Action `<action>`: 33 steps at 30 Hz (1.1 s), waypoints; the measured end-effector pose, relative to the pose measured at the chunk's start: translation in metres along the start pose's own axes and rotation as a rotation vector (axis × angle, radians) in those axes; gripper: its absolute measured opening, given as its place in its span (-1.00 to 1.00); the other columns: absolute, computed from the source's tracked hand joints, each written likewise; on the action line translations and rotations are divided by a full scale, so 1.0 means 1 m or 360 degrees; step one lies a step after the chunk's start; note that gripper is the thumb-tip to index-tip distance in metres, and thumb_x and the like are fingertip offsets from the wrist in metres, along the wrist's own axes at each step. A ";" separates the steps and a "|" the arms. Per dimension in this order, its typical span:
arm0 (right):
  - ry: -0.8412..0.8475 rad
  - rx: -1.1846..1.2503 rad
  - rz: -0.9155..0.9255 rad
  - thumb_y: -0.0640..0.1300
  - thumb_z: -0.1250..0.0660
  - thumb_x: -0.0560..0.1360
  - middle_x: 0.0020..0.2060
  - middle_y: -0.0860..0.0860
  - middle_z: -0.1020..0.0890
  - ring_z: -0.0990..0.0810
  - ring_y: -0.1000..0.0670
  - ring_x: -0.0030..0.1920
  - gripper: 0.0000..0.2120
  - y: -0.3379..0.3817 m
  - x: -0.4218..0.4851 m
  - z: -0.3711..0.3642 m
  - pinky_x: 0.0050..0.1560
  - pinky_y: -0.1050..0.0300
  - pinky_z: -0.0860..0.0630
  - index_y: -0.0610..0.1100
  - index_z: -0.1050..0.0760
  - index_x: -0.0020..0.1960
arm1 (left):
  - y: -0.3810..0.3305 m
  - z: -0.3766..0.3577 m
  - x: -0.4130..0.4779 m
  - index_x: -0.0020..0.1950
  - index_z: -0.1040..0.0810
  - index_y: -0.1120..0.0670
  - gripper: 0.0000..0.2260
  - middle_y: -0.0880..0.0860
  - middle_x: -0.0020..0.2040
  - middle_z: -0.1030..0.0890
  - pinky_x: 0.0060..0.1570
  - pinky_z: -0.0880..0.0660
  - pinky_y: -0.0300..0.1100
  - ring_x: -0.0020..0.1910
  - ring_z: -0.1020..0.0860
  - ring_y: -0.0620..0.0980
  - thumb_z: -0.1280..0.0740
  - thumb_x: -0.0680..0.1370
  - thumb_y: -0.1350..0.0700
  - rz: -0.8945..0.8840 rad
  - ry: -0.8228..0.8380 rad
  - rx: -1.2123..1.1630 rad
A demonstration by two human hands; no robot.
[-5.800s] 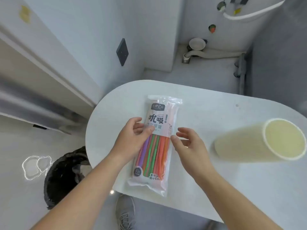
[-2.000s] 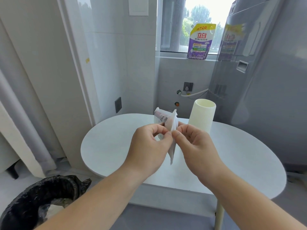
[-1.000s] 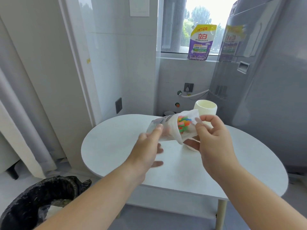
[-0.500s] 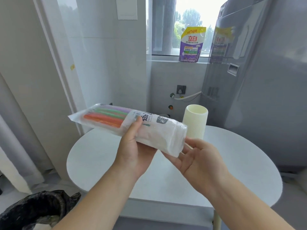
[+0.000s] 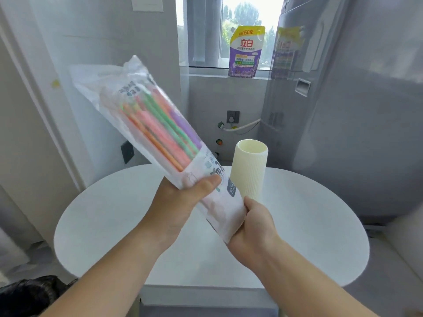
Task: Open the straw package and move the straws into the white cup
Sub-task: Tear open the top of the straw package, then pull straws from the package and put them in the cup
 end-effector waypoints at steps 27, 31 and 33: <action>0.0097 -0.1604 0.1024 -0.19 -0.45 0.52 -0.34 -0.01 -0.69 -0.62 0.12 -0.36 -0.90 0.049 -0.014 -0.003 -0.25 0.28 -0.56 -0.15 -0.69 -0.16 | 0.012 0.051 -0.021 0.20 -0.63 0.04 -0.78 0.10 0.08 -0.74 -0.14 -0.68 -0.04 -0.02 -0.73 0.05 -0.39 0.56 0.12 0.0466 -0.0279 -0.0673; 0.0124 -0.1537 0.1023 -0.25 -0.46 0.51 -0.33 -0.07 -0.70 -0.69 -0.01 -0.29 -0.94 0.051 -0.016 -0.001 -0.21 0.19 -0.62 -0.22 -0.63 -0.14 | 0.012 0.053 -0.024 0.24 -0.62 0.04 -0.77 0.10 0.10 -0.73 -0.12 -0.68 -0.03 -0.02 -0.73 0.05 -0.37 0.59 0.12 0.0447 -0.0321 -0.0698; 0.0109 -0.1450 0.1011 -0.29 -0.42 0.53 -0.31 -0.10 -0.69 -0.70 -0.06 -0.28 -0.96 0.055 -0.016 0.000 -0.18 0.12 -0.65 -0.26 -0.59 -0.08 | 0.011 0.055 -0.024 0.26 -0.61 0.04 -0.76 0.09 0.08 -0.74 -0.12 -0.69 -0.03 -0.01 -0.73 0.05 -0.37 0.59 0.11 0.0420 -0.0338 -0.0708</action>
Point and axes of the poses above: each hand's wrist, its own x-axis towards the middle knuckle, its own z-axis out of the back of the hand, y = z × x, the point moved 4 cm from there along x, towards the middle knuckle
